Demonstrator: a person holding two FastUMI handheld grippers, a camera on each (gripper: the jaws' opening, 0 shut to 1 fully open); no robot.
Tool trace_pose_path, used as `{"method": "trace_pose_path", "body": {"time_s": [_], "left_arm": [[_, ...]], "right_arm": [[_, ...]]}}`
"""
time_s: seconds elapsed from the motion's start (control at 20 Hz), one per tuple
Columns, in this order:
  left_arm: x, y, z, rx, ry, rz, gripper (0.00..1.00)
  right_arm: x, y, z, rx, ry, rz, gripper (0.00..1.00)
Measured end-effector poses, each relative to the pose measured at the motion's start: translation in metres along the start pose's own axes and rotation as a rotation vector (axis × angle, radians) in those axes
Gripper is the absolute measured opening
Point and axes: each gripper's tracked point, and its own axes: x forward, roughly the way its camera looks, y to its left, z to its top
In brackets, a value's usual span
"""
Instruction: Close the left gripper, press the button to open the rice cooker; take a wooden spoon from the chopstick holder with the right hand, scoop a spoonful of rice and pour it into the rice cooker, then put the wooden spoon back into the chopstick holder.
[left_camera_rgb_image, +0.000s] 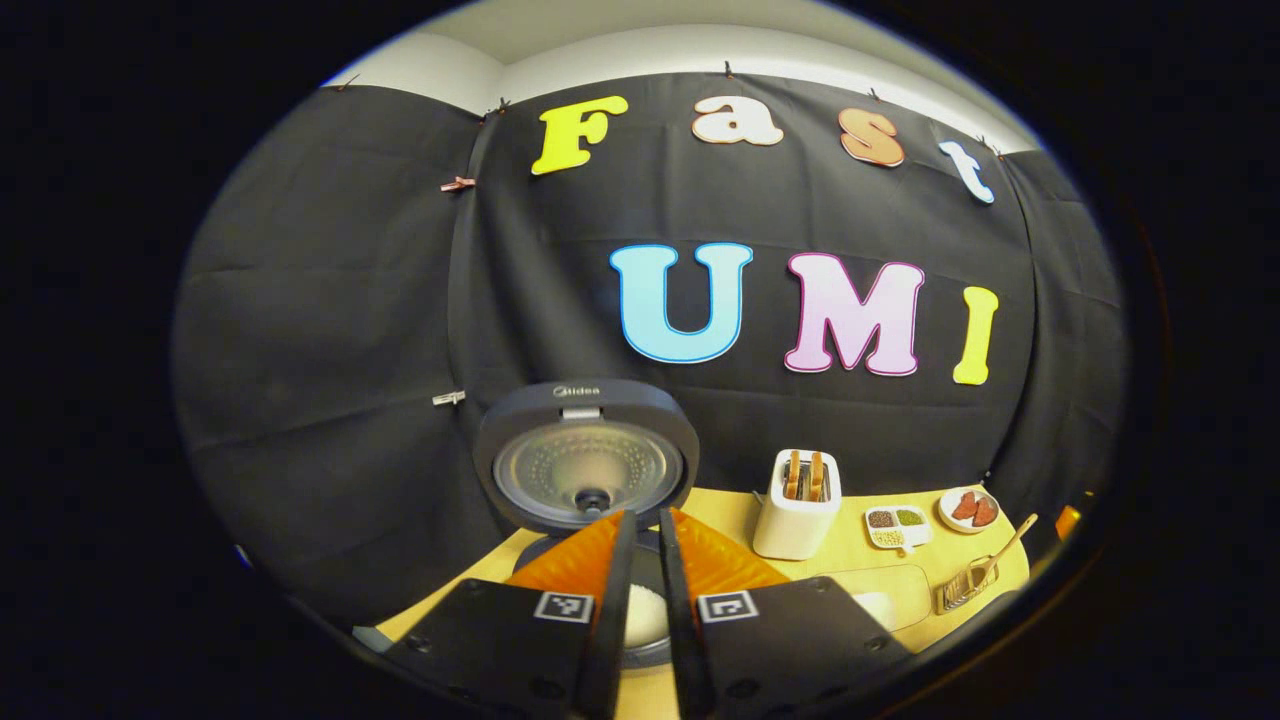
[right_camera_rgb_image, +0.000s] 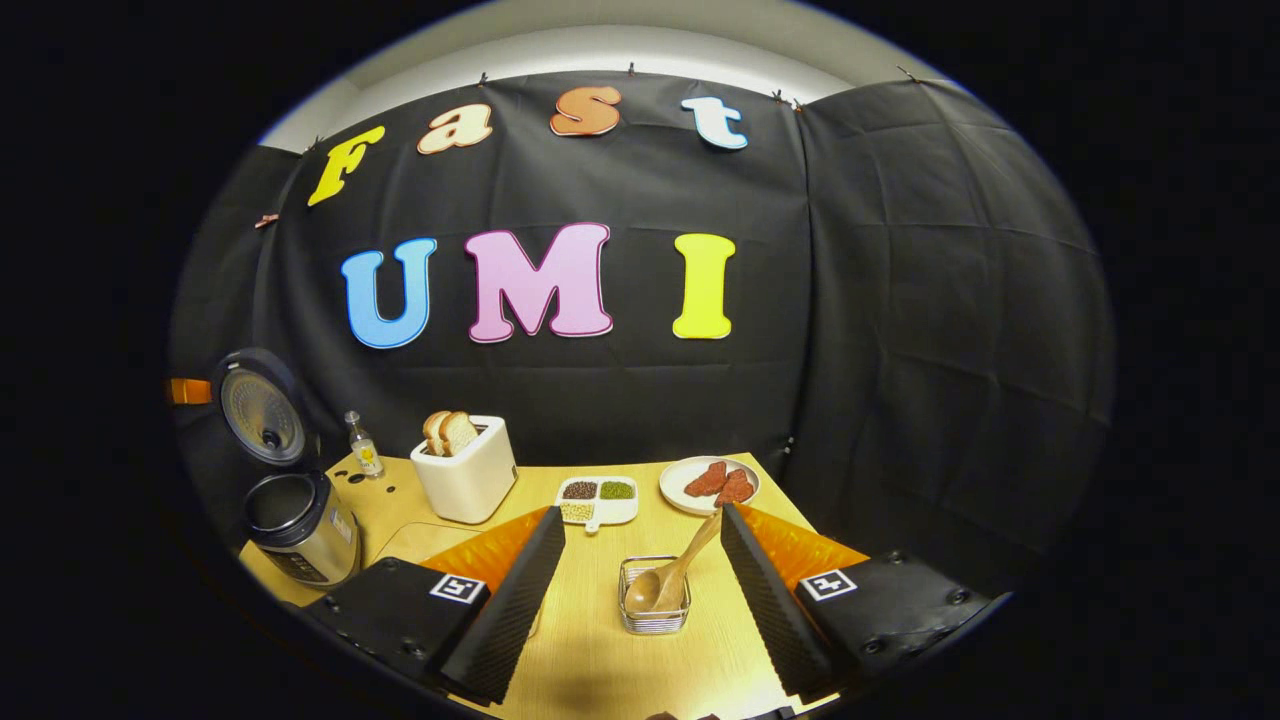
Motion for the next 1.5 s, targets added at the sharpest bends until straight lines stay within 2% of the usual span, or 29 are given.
{"method": "trace_pose_path", "body": {"time_s": [0.1,0.25,0.6,0.9,1.2,1.25,1.3,1.4,1.45,1.5], "left_arm": [[-0.015,-0.022,-0.013,-0.028,0.005,-0.042,0.54],[-0.027,-0.037,-0.034,-0.027,0.029,-0.049,0.99],[-0.042,-0.049,-0.066,-0.037,0.084,0.017,0.98],[-0.048,-0.056,-0.091,-0.019,0.153,0.071,0.98],[-0.046,-0.079,-0.113,0.000,0.214,0.065,0.98],[-0.046,-0.084,-0.116,0.006,0.221,0.060,0.98],[-0.046,-0.088,-0.118,0.010,0.223,0.056,0.98],[-0.048,-0.096,-0.119,0.012,0.227,0.043,0.98],[-0.050,-0.100,-0.122,0.014,0.229,0.034,0.98],[-0.051,-0.103,-0.126,0.018,0.234,0.028,0.98]], "right_arm": [[0.009,-0.002,-0.009,0.016,0.030,0.014,0.98],[0.025,-0.005,-0.019,0.024,0.060,0.032,0.98],[0.072,-0.034,-0.051,0.062,0.145,0.015,0.98],[0.118,-0.055,-0.099,0.131,0.274,-0.015,0.98],[0.157,-0.054,-0.131,0.204,0.357,0.003,0.98],[0.162,-0.052,-0.132,0.229,0.356,0.014,0.94],[0.170,-0.050,-0.134,0.251,0.356,0.018,0.80],[0.177,-0.050,-0.137,0.287,0.360,0.017,0.62],[0.180,-0.049,-0.137,0.298,0.362,0.016,0.56],[0.182,-0.049,-0.138,0.308,0.367,0.020,0.56]]}}
